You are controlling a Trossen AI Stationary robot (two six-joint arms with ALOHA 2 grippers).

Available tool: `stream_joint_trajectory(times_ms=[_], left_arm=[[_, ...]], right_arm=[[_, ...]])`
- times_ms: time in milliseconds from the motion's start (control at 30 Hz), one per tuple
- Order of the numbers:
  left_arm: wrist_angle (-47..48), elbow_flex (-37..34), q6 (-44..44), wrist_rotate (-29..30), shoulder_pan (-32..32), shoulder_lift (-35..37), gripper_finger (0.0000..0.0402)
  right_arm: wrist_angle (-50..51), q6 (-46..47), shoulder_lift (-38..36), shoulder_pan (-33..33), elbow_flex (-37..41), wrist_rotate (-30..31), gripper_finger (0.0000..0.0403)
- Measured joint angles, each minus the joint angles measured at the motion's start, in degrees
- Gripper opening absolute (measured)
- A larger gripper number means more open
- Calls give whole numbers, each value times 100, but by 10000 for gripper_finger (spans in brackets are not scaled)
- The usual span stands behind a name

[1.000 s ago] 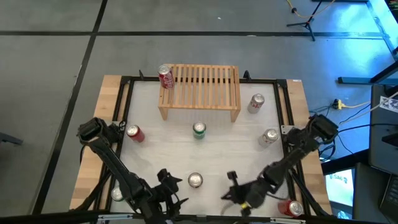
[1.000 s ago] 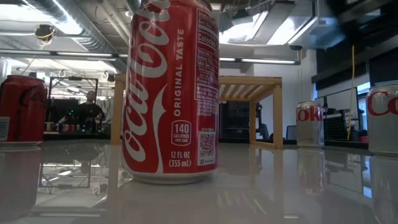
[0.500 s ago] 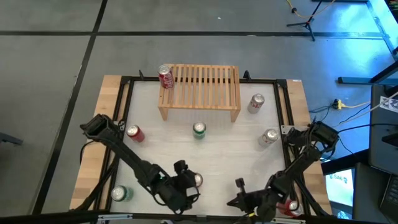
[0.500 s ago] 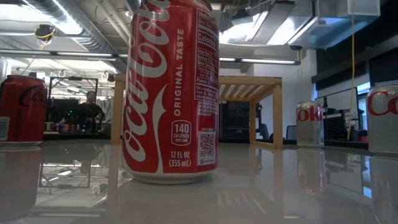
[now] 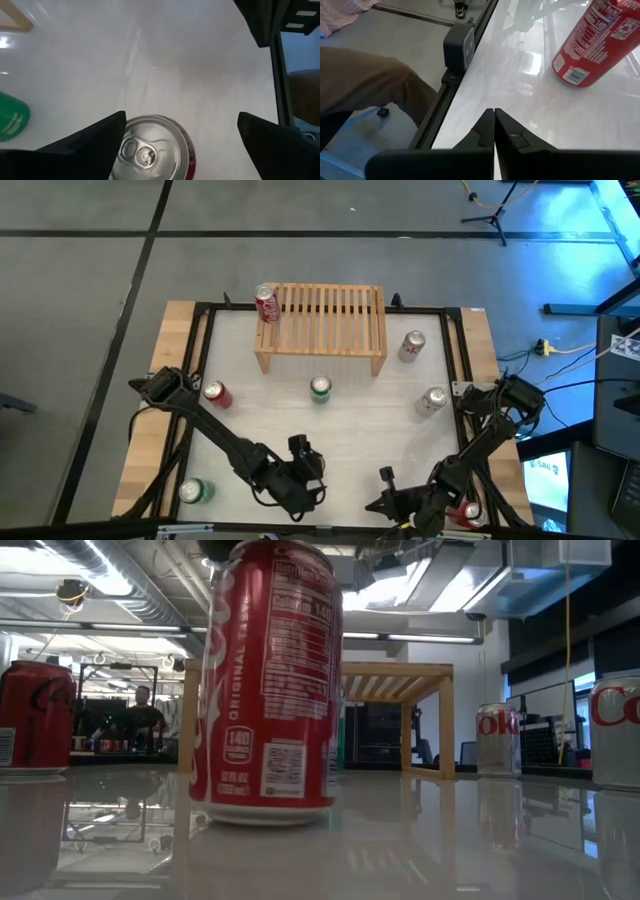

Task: Place canned beverage on shelf
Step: Put the red white soda can on the shelf aligned with the other red white soda can

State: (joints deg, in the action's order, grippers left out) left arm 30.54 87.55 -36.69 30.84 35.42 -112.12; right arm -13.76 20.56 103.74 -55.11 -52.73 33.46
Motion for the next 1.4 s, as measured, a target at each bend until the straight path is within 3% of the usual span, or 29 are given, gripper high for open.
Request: stream_joint_trajectory(times_ms=[400, 700, 867, 1100, 1267, 1400], left_arm=[[5, 56, -72, 175, 124, 25, 373], [1456, 1252, -87, 565, 270, 15, 373], [2107, 1407, -187, 793, 568, 22, 373], [3007, 907, -1757, 1514, 1090, 29, 373], [2903, 356, -2456, 1486, 1319, 29, 373], [2708, -113, -2842, 1494, 1388, 29, 373]], right_arm=[[6, 0, 0, 39, -4, 3, 1], [2, 1, 0, 81, -4, 93, 1], [1, 28, 0, 87, -4, 86, 1], [-433, -7, 59, 126, -11, 139, 1], [-1131, -366, 353, 415, -11, 136, 1], [-1641, -507, 538, 749, -11, -292, 1]])
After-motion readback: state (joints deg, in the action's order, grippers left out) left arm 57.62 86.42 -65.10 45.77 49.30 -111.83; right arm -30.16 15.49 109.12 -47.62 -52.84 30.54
